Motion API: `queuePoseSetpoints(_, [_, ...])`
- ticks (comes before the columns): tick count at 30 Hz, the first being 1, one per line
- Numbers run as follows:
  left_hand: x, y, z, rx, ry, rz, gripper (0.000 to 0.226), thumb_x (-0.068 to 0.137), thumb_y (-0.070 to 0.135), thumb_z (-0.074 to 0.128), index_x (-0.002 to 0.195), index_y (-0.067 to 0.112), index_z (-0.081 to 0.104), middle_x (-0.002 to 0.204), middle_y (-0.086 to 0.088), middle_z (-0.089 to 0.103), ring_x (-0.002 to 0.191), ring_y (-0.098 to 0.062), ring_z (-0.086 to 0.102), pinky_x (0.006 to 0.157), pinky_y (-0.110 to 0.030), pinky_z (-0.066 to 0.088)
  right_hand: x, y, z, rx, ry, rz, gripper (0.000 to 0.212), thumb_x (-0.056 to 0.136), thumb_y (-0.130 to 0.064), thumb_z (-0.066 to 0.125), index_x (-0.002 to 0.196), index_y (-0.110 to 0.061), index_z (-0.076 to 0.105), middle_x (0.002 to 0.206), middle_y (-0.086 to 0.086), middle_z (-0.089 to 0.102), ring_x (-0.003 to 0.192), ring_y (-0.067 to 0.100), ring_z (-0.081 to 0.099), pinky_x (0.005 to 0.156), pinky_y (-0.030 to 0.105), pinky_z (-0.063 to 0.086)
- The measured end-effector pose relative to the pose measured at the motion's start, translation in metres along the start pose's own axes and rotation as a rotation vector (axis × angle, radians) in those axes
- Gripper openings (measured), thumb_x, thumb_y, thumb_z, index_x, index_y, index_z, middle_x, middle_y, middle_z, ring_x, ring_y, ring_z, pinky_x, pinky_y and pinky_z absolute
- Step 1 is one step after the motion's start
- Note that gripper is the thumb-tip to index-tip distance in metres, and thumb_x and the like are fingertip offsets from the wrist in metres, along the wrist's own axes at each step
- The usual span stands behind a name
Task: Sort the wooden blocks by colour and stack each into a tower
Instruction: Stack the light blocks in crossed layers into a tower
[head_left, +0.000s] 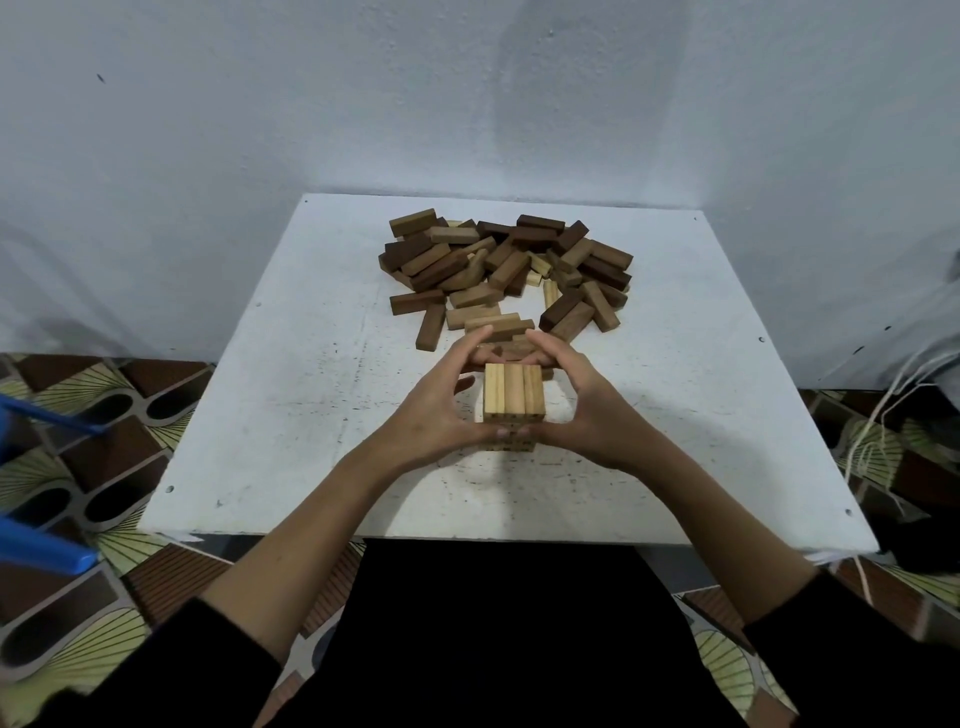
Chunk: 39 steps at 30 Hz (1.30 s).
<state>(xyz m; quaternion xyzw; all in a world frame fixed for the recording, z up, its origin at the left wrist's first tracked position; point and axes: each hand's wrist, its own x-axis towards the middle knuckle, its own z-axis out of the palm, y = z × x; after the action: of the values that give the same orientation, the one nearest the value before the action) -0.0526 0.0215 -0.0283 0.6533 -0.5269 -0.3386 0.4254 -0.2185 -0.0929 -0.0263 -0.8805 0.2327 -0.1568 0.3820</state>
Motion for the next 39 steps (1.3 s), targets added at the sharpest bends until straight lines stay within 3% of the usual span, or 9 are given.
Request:
queuePoseSetpoints(4, [0.001, 0.001, 0.001, 0.012, 0.003, 0.002, 0.102, 0.069, 0.010, 0.083, 0.150, 0.023, 0.022, 0.121, 0.014, 0.052, 0.123, 0.000, 0.045, 0.102, -0.008, 0.032, 0.000, -0.003, -0.001, -0.012, -0.006, -0.009, 0.094, 0.071, -0.016, 0.081, 0.146, -0.010, 0.024, 0.141, 0.005, 0.040, 0.117, -0.011, 0.028, 0.095, -0.005, 0.020])
queuePoseSetpoints(8, [0.000, 0.001, 0.002, 0.010, 0.014, 0.008, 0.100, 0.069, 0.008, 0.082, 0.149, 0.024, 0.023, 0.121, 0.010, 0.052, 0.124, -0.005, 0.046, 0.107, -0.019, 0.034, -0.001, -0.008, -0.002, -0.013, -0.004, -0.023, 0.093, 0.071, -0.014, 0.081, 0.146, -0.009, 0.025, 0.143, 0.007, 0.038, 0.116, -0.013, 0.026, 0.094, -0.005, 0.021])
queuePoseSetpoints(16, [0.000, 0.000, 0.004, 0.010, 0.021, 0.011, 0.100, 0.069, 0.013, 0.083, 0.149, 0.022, 0.023, 0.125, 0.004, 0.052, 0.125, -0.008, 0.046, 0.108, -0.021, 0.034, 0.000, -0.008, -0.001, -0.008, -0.014, -0.010, 0.092, 0.073, -0.013, 0.080, 0.146, -0.011, 0.025, 0.149, 0.006, 0.032, 0.124, -0.004, 0.023, 0.095, -0.003, 0.018])
queuePoseSetpoints(26, [0.002, 0.000, 0.003, -0.011, 0.027, -0.027, 0.102, 0.068, 0.012, 0.084, 0.149, 0.024, 0.023, 0.124, 0.000, 0.053, 0.124, -0.011, 0.047, 0.111, -0.031, 0.035, 0.000, -0.010, 0.001, 0.012, -0.011, 0.007, 0.094, 0.072, -0.015, 0.081, 0.147, -0.011, 0.024, 0.147, 0.008, 0.035, 0.127, 0.005, 0.029, 0.107, 0.023, 0.030])
queuePoseSetpoints(29, [0.000, -0.001, 0.003, -0.033, -0.013, -0.019, 0.112, 0.063, 0.027, 0.085, 0.151, 0.024, 0.017, 0.139, 0.002, 0.045, 0.133, -0.006, 0.038, 0.113, -0.026, 0.028, 0.000, -0.010, 0.000, 0.023, -0.019, -0.012, 0.102, 0.069, -0.026, 0.082, 0.148, -0.010, 0.020, 0.145, 0.000, 0.032, 0.126, -0.003, 0.026, 0.105, 0.010, 0.025])
queuePoseSetpoints(32, [-0.008, -0.004, 0.001, -0.171, -0.073, -0.052, 0.115, 0.062, 0.055, 0.079, 0.152, 0.028, 0.011, 0.155, 0.013, 0.021, 0.140, 0.005, 0.019, 0.110, -0.015, 0.023, -0.005, -0.010, -0.004, 0.132, -0.072, 0.031, 0.108, 0.067, -0.038, 0.081, 0.149, -0.017, 0.013, 0.144, -0.011, 0.027, 0.124, -0.016, 0.025, 0.096, -0.003, 0.021])
queuePoseSetpoints(35, [-0.014, 0.000, 0.006, -0.343, 0.066, -0.170, 0.105, 0.069, 0.085, 0.041, 0.152, 0.024, 0.017, 0.156, 0.008, 0.019, 0.144, -0.006, 0.017, 0.105, -0.007, 0.026, -0.009, -0.013, 0.000, 0.507, -0.016, 0.186, 0.082, 0.072, -0.021, 0.058, 0.145, -0.025, 0.021, 0.148, -0.011, 0.031, 0.133, -0.001, 0.029, 0.099, 0.012, 0.025])
queuePoseSetpoints(38, [-0.011, 0.008, 0.014, -0.696, 0.112, -0.309, 0.090, 0.085, 0.077, 0.011, 0.151, 0.016, 0.018, 0.158, 0.002, 0.020, 0.145, -0.010, 0.014, 0.119, -0.031, 0.011, -0.008, -0.028, 0.016, 0.691, 0.140, 0.286, 0.027, 0.097, -0.030, 0.035, 0.119, -0.043, 0.046, 0.115, -0.039, 0.051, 0.110, -0.020, 0.043, 0.098, 0.017, 0.027])
queuePoseSetpoints(39, [-0.011, 0.012, 0.016, -0.742, 0.085, -0.331, 0.085, 0.088, 0.071, 0.005, 0.151, 0.017, 0.017, 0.158, 0.002, 0.020, 0.145, -0.009, 0.014, 0.120, -0.031, 0.009, -0.007, -0.029, 0.022, 0.731, 0.164, 0.309, 0.030, 0.103, -0.035, 0.022, 0.108, -0.047, 0.049, 0.104, -0.042, 0.053, 0.103, -0.022, 0.045, 0.097, 0.018, 0.026])
